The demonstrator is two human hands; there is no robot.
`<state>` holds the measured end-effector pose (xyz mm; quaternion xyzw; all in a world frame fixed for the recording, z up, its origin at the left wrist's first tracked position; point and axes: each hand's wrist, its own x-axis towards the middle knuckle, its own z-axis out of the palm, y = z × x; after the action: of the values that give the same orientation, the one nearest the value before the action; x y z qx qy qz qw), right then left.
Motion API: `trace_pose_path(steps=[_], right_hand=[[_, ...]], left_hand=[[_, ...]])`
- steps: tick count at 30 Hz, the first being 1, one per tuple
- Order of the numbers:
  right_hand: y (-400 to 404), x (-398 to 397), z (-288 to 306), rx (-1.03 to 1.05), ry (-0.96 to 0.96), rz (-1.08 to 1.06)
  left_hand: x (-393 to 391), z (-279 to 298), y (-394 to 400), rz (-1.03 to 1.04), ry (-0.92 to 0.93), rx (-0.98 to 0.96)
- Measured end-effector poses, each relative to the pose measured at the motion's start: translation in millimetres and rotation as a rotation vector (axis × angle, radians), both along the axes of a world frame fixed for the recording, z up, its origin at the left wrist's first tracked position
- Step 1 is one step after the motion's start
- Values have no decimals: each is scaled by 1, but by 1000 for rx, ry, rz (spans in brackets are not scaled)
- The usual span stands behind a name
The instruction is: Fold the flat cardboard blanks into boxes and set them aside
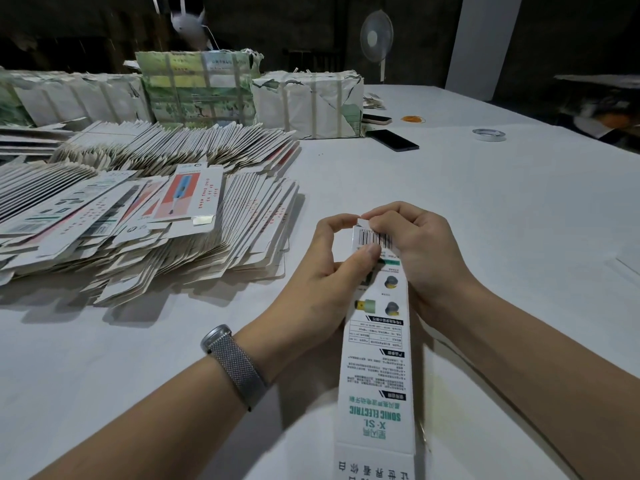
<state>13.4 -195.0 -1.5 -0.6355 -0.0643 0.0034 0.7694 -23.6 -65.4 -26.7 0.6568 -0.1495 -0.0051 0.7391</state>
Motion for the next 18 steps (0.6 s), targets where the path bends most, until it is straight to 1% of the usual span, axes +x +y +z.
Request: trace_pose_path(steps=[3,11,18], right_hand=[[1,0,0,15,8,3],[-1,1,0,-36,1,8],[3,-3,-8,24,-19,16]], left_hand=[[1,-1,1,-11,12,-4],[1,-4,4,-46,41,17],[5,-5,6,-35,42,-39]])
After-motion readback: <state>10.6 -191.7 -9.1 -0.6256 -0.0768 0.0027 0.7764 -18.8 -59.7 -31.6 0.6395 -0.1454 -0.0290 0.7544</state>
